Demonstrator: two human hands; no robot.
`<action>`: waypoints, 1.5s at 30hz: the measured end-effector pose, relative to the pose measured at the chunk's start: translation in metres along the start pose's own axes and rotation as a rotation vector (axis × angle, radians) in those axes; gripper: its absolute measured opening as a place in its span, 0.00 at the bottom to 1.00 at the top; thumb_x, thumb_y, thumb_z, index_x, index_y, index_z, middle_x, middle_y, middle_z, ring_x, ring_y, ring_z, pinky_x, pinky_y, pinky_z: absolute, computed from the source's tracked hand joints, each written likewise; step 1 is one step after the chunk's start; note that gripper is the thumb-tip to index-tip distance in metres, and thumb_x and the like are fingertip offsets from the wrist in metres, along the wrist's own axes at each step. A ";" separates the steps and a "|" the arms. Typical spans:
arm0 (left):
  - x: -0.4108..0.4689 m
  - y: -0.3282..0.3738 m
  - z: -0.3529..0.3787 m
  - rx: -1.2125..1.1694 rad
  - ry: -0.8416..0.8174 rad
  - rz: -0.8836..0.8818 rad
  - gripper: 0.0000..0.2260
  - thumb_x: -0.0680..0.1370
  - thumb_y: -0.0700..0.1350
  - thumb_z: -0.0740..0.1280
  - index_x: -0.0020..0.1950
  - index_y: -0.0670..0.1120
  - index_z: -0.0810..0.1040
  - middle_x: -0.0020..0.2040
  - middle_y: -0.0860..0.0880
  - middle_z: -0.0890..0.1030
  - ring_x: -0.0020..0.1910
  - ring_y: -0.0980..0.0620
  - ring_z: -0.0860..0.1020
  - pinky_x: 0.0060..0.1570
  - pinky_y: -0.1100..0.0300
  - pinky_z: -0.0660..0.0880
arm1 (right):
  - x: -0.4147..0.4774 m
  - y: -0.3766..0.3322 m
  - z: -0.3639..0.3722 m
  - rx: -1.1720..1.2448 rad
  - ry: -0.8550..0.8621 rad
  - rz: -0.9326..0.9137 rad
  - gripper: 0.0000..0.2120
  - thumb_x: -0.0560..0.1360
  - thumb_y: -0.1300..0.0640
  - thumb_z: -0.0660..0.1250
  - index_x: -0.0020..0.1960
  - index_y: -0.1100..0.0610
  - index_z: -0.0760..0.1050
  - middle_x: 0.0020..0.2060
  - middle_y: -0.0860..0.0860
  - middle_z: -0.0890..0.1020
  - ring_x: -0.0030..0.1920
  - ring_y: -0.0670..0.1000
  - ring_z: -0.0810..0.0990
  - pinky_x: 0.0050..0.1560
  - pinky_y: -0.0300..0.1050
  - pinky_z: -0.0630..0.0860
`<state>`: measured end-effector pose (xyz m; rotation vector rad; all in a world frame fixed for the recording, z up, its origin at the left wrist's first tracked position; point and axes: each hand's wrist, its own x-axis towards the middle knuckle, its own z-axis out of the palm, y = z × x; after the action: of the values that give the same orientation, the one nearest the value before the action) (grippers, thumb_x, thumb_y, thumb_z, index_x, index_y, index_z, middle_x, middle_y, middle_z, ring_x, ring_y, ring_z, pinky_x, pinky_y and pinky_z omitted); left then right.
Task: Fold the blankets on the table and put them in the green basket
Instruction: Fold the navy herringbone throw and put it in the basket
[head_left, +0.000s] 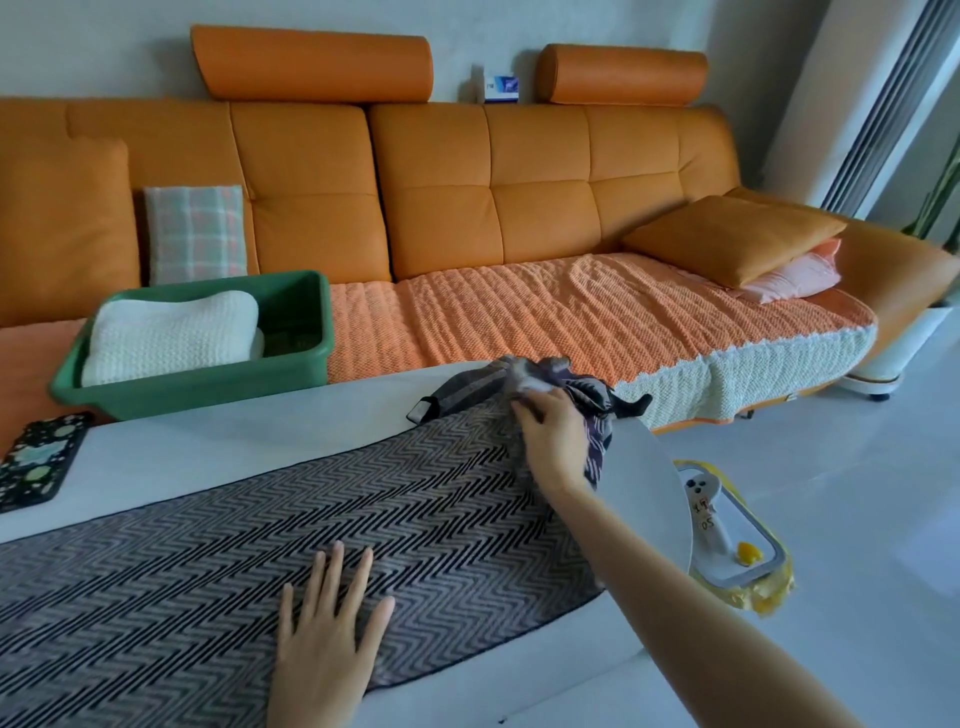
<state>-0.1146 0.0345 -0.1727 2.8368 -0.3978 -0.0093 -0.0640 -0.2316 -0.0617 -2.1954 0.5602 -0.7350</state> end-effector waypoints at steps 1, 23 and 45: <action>-0.001 0.001 -0.002 -0.023 -0.004 -0.024 0.42 0.59 0.74 0.20 0.71 0.60 0.35 0.72 0.59 0.36 0.72 0.59 0.37 0.70 0.54 0.34 | -0.008 -0.010 0.006 -0.056 -0.049 -0.115 0.09 0.76 0.56 0.65 0.54 0.53 0.81 0.52 0.47 0.78 0.47 0.50 0.77 0.36 0.41 0.69; -0.003 0.000 -0.003 0.017 -0.051 -0.012 0.29 0.78 0.66 0.43 0.72 0.52 0.63 0.72 0.50 0.65 0.72 0.52 0.62 0.69 0.56 0.40 | 0.022 0.073 -0.023 0.027 -0.086 0.312 0.12 0.74 0.53 0.70 0.51 0.61 0.80 0.47 0.57 0.82 0.39 0.54 0.78 0.38 0.46 0.74; -0.010 0.045 -0.093 -1.376 0.086 -0.263 0.35 0.71 0.63 0.67 0.74 0.57 0.57 0.65 0.55 0.70 0.64 0.56 0.70 0.63 0.56 0.65 | -0.021 -0.144 0.025 0.396 -0.664 -0.210 0.05 0.79 0.58 0.61 0.50 0.60 0.71 0.38 0.61 0.81 0.36 0.55 0.79 0.35 0.41 0.71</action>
<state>-0.1320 0.0204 -0.0716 1.4929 0.0464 -0.1484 -0.0400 -0.1160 0.0267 -1.9708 -0.1459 -0.1596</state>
